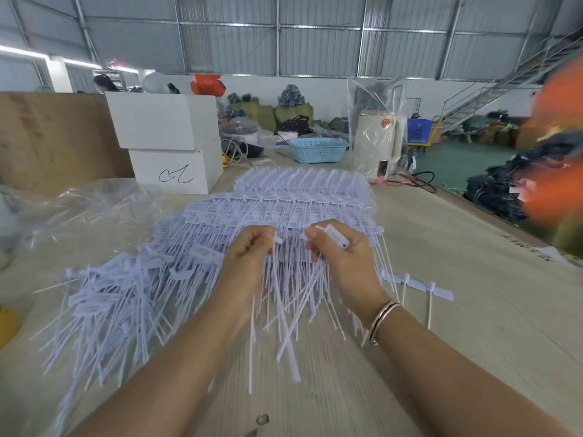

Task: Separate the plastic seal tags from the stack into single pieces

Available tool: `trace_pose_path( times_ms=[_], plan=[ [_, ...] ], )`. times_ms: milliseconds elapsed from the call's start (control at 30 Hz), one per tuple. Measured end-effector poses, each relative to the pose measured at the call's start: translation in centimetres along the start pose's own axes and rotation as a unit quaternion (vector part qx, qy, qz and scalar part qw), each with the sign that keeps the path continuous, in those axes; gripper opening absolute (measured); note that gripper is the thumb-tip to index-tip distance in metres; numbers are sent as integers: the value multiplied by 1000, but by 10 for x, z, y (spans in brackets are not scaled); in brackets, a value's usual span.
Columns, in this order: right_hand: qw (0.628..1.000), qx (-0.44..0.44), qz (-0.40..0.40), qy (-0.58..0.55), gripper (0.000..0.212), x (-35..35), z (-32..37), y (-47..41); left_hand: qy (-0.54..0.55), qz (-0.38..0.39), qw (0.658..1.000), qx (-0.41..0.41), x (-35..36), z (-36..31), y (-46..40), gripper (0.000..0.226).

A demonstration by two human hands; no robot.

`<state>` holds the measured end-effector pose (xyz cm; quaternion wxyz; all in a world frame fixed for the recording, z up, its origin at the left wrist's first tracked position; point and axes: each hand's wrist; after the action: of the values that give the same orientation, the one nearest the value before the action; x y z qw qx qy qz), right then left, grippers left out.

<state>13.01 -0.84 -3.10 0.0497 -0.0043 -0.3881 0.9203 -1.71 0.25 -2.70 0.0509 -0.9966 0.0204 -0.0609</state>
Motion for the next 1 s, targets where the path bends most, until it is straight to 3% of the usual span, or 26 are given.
trace_pose_path(
  times_ms=[100,167,267,467,567,633,733,833,900,933,1000],
  plan=[
    [997,65,24,-25,32,-12,-3,-2,-118,23,990,78,-11,-7,-3,25],
    [993,97,66,-14,37,-15,-6,-1,-185,41,978,84,-10,-4,-3,26],
    [988,116,102,-2,31,-9,-6,0,-309,36,942,126,0,5,-2,26],
    [989,126,72,9,5,6,-5,2,-251,36,947,196,10,10,-1,44],
    [982,154,99,48,18,6,-4,4,-197,22,960,196,9,8,-1,53],
    [976,180,116,49,27,4,-3,5,-225,26,955,191,4,8,-3,49],
    [972,185,133,65,31,0,-3,2,-362,27,907,213,-6,6,-6,35],
    [971,175,141,86,29,-1,-2,-1,-499,14,823,269,-10,-2,-2,35],
    [974,169,121,88,30,-6,0,-2,-576,-50,761,294,-16,-7,-1,34],
    [976,167,111,87,30,-9,1,-3,-607,-70,744,271,-20,-10,-1,33],
    [978,159,106,83,37,-16,3,-4,-621,-55,751,218,-23,-12,-1,28]
  ],
)
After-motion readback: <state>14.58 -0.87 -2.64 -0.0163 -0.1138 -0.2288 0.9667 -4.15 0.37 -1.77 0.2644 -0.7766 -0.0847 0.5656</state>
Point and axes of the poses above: each hand's wrist, its own y-axis away from the middle knuckle, its own x-axis out of the palm, z = x × y, and after that the axes turned 11 degrees about -x, right-handed
